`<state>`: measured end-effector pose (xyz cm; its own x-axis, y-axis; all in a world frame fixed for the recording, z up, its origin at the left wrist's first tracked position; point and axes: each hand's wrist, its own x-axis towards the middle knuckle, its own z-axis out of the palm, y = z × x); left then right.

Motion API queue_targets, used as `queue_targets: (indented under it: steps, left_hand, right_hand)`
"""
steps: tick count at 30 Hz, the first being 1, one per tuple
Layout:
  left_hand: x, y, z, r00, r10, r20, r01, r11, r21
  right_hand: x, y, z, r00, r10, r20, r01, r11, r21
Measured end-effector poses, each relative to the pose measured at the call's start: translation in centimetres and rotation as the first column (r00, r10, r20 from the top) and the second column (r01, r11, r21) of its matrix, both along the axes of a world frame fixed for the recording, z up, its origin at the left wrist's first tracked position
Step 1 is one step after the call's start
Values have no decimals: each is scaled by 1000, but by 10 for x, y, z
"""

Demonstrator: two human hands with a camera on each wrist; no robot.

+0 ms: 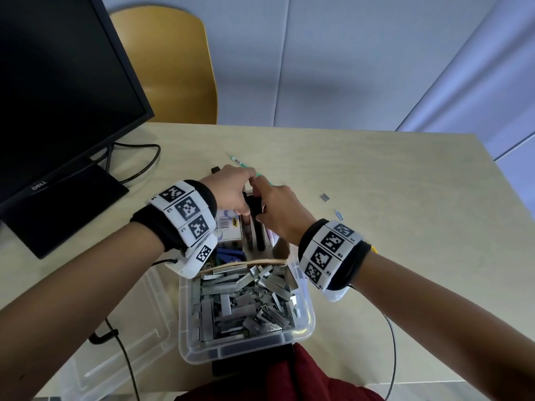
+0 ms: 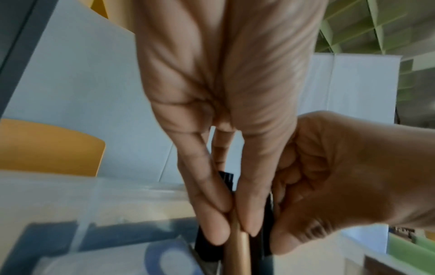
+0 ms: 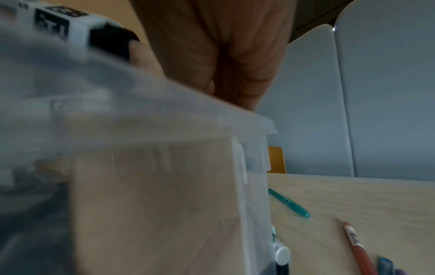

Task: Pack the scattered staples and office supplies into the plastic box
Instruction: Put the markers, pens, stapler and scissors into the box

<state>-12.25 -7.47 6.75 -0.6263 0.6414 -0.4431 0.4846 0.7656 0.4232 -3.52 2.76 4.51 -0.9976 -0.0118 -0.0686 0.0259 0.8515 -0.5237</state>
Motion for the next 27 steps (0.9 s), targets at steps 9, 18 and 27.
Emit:
queue_targets:
  steps: [9,18,27]
  left_hand:
    - [4,7,-5,997,-75,-4,75,997,-20]
    - [12,20,-4,999,-17,-38,14,997,-74]
    - [11,26,-13,995,87,55,-86,996,-19]
  right_hand:
    - [-3,7,-5,999,-46,-17,45,997,-66]
    - [-12,42,5,957,-289,19,266,852,-450]
    - [-22,91,-38,888,-393,237,413,910,-37]
